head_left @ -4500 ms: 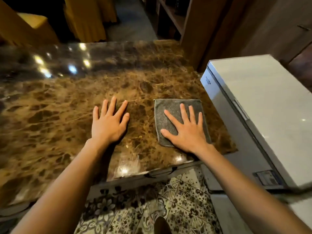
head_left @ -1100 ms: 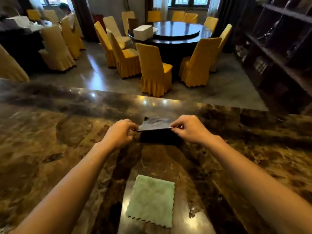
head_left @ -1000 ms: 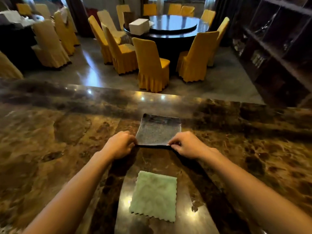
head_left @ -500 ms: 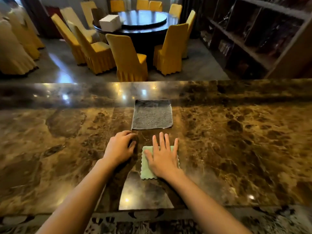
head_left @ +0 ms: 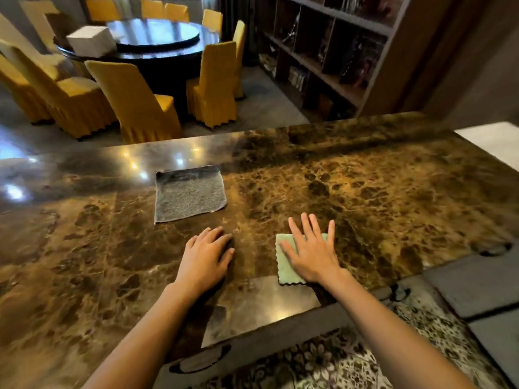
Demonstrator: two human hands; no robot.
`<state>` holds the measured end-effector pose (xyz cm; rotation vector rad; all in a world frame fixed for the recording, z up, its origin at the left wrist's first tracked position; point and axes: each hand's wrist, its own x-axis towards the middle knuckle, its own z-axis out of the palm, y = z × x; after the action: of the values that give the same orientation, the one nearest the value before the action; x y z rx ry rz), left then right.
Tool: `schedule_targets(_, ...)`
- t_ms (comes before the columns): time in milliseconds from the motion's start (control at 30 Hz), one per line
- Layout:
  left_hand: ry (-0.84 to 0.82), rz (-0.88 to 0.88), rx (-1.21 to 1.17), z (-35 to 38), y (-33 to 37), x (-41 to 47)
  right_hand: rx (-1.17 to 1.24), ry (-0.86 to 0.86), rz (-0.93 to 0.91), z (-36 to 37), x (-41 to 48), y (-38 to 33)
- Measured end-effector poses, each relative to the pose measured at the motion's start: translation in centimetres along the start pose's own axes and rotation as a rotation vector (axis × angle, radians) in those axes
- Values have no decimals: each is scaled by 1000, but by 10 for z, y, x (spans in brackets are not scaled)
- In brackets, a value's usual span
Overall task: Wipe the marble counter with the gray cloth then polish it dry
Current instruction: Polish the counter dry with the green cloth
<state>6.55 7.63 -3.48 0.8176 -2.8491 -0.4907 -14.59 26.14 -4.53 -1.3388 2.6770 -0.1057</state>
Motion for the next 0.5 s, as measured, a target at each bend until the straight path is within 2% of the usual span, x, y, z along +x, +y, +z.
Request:
schedule_targets(167,-54,34,-10,18,48,30,-24,-15,191,-16,-1,96)
schedule_targets(267,-114,22,22,30,71,51,-23,-48,244,-23,1,128)
schedule_targets(367,-133,-20,32,39,89,71,12,-19,180,-25,8,132)
schedule_targets(500,-141,-110,57,47,99,98,95,193,54,-21,1,126)
